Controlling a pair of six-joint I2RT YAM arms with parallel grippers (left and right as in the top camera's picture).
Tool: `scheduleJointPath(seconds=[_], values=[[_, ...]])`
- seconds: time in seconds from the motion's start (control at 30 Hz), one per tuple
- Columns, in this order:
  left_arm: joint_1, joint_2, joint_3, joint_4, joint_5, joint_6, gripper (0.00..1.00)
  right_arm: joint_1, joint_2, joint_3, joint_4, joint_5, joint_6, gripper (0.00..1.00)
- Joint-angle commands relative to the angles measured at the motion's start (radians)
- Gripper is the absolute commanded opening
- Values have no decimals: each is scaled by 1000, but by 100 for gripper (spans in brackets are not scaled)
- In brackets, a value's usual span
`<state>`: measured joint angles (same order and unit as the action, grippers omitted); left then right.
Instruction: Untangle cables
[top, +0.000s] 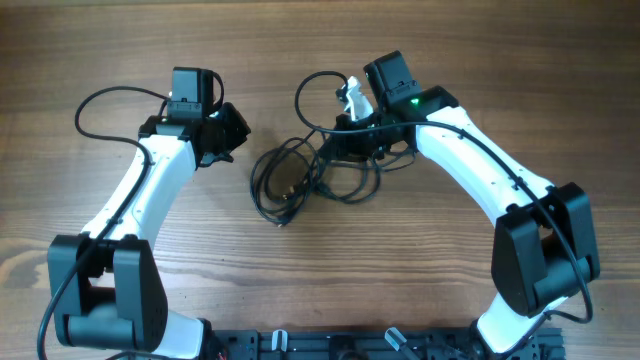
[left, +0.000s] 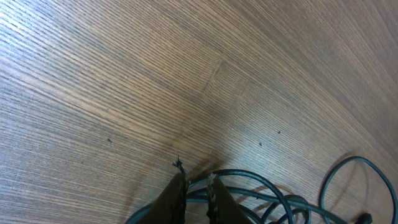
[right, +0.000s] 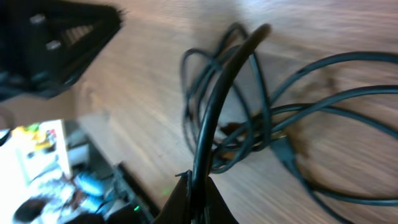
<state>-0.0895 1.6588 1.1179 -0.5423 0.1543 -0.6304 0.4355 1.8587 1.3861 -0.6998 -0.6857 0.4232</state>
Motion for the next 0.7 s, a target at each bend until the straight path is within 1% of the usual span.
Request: scheduleJointPath(seconds=[0.0, 0.27, 0.37, 0.5, 0.67], values=[[5, 13, 8, 0, -14, -5, 15, 2, -4, 18, 6, 105, 22, 4], [5, 13, 8, 0, -14, -5, 15, 2, -3, 17, 157, 181, 42, 4], [5, 13, 8, 0, -14, -5, 15, 2, -3, 16, 216, 318, 79, 4], [5, 13, 8, 0, -14, -5, 15, 2, 0, 13, 254, 488, 78, 4], [5, 13, 8, 0, -14, -5, 15, 2, 21, 13, 262, 556, 76, 4]])
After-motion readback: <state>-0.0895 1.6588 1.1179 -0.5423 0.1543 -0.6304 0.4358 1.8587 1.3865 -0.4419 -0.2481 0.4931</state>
